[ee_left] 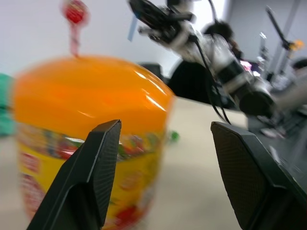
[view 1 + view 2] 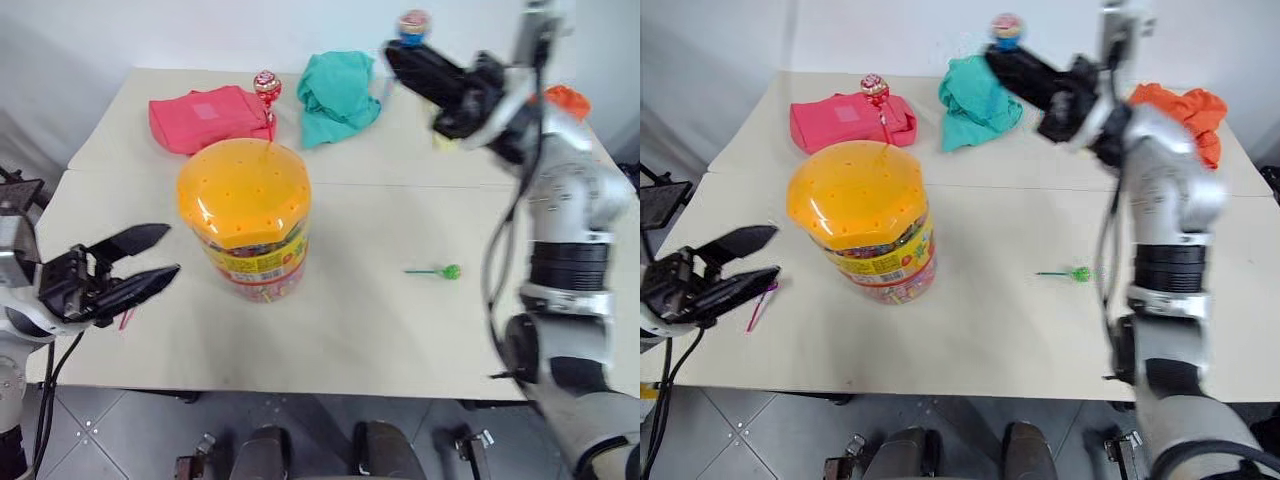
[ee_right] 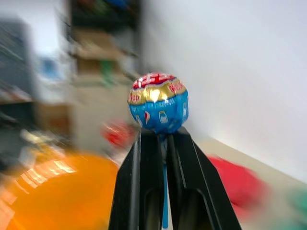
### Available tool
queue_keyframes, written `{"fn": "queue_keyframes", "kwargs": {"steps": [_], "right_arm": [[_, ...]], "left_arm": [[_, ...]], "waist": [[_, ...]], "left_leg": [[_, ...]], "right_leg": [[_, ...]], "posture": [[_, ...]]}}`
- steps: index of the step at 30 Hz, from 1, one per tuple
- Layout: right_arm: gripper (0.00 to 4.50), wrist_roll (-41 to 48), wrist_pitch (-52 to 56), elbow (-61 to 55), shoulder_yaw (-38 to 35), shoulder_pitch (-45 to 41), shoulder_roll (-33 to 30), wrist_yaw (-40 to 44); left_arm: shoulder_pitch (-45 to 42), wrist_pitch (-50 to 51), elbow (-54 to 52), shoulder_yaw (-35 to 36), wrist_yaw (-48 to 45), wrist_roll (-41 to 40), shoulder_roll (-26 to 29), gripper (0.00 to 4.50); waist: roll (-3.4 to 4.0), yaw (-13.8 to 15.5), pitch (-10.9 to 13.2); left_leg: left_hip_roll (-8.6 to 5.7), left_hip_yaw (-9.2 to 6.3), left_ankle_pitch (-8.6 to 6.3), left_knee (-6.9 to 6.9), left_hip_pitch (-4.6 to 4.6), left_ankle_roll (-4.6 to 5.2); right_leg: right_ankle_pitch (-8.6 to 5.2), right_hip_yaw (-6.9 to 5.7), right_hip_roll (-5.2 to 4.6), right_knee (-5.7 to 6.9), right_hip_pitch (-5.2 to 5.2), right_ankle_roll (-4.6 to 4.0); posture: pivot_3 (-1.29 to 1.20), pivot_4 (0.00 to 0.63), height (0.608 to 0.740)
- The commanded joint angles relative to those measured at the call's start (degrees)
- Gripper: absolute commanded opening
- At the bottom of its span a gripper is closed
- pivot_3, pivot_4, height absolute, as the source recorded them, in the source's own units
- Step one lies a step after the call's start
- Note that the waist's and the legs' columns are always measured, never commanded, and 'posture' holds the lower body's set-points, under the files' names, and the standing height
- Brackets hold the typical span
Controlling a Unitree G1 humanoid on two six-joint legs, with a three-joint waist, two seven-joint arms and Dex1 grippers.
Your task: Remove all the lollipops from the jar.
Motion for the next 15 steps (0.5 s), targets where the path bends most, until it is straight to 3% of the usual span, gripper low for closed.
{"fn": "queue_keyframes", "kwargs": {"steps": [1, 5, 8, 14, 15], "right_arm": [[0.01, -9.0, -3.4, 1.2, 3.1, 6.6, -10.8, 4.1], [0.01, -17.9, -7.1, 6.1, 4.5, 19.9, -20.9, 3.4], [0.01, -23.0, -10.7, 7.6, 7.5, 27.4, -22.2, 1.9], [0.01, -27.5, -14.8, 14.4, 8.8, 31.8, -22.2, 0.6], [0.27, -27.2, -14.0, 15.1, 8.4, 31.9, -22.1, 0.8]], "left_arm": [[1.4, -1.9, -3.2, -1.9, -3.4, 2.3, 1.7, 3.19], [2.8, -2.8, -4.8, -3.8, -6.3, 4.0, 2.9, 3.19], [2.7, -4.3, -4.0, -5.5, -7.5, 6.3, 3.4, 3.19], [1.4, -4.3, -4.2, -6.5, -6.3, 6.1, 2.7, 3.19], [1.5, -4.0, -4.4, -6.1, -5.8, 5.7, 2.6, 3.19]], "waist": [[-0.02, 0.1, 0.0], [-0.02, 0.1, 0.0], [0.04, -0.2, 0.0], [0.23, -0.2, 0.1], [0.23, -0.1, 0.1]], "left_leg": [[-0.06, 0.16, 0.00, -0.03, 0.00, 0.00], [-0.14, 0.56, -0.01, -0.04, 0.00, -0.01], [-0.11, 0.73, 0.00, -0.01, 0.05, 0.00], [0.15, 0.96, 0.00, 0.05, 0.25, 0.00], [0.18, 0.95, 0.00, 0.07, 0.25, 0.00]], "right_leg": [[0.00, -0.03, 0.00, -0.01, 0.03, 0.00], [0.00, 0.01, 0.01, -0.10, -0.01, 0.00], [0.00, 0.11, 0.00, -0.10, -0.02, 0.00], [0.01, 0.26, 0.01, -0.07, -0.03, -0.08], [0.01, 0.24, 0.01, -0.06, 0.00, -0.08]], "posture": [[0.00, 0.150, 0.740], [0.00, 0.150, 0.740], [0.00, 0.150, 0.740], [0.00, 0.150, 0.740], [0.00, 0.150, 0.740]]}}
